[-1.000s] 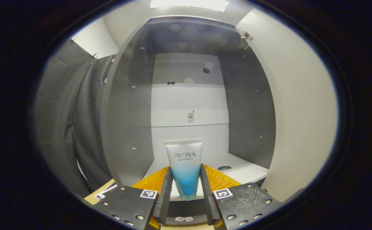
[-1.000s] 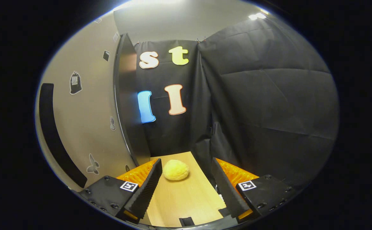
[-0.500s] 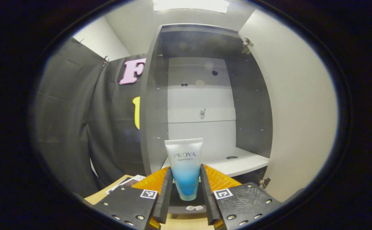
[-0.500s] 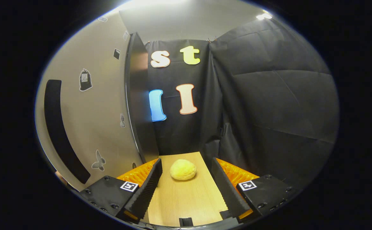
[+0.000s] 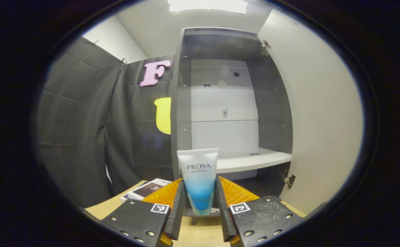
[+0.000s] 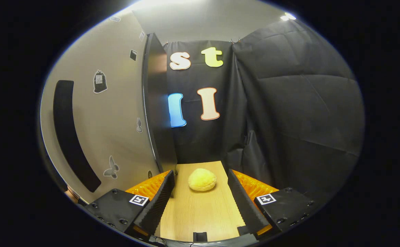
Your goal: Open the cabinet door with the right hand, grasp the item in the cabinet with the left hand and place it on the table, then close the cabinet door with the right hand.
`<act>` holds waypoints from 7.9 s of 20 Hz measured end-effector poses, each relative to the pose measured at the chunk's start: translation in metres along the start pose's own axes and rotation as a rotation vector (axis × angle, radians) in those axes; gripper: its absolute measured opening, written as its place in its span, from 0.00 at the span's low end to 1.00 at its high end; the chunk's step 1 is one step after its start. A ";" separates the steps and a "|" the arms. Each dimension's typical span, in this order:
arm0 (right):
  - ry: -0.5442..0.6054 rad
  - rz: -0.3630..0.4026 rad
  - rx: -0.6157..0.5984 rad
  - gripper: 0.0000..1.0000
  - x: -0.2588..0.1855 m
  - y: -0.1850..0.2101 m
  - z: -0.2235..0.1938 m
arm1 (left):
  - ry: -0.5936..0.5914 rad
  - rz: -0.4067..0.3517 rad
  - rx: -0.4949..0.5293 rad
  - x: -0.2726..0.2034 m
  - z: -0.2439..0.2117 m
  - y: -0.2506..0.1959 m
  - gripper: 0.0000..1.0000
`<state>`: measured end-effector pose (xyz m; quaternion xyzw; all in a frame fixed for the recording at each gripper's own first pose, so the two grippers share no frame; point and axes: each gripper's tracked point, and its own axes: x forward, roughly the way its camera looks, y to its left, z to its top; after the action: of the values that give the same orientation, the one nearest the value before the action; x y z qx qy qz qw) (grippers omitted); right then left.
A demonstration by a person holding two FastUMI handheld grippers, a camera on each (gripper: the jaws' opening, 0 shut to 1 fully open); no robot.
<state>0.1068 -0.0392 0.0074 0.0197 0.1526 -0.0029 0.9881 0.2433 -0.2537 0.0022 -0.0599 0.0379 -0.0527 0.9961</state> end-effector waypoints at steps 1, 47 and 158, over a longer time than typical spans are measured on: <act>0.000 0.000 -0.005 0.98 0.000 0.000 0.000 | 0.006 0.001 -0.004 -0.001 -0.001 -0.001 0.49; 0.118 0.075 0.020 0.98 0.017 0.026 -0.030 | 0.363 0.069 0.008 -0.085 -0.093 0.008 0.67; -0.242 0.095 -0.104 0.98 -0.038 0.093 0.042 | -0.042 0.224 0.083 -0.037 0.050 0.076 0.79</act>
<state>0.0840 0.0521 0.0628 -0.0248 0.0313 0.0497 0.9980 0.2184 -0.1686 0.0448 -0.0152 0.0214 0.0588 0.9979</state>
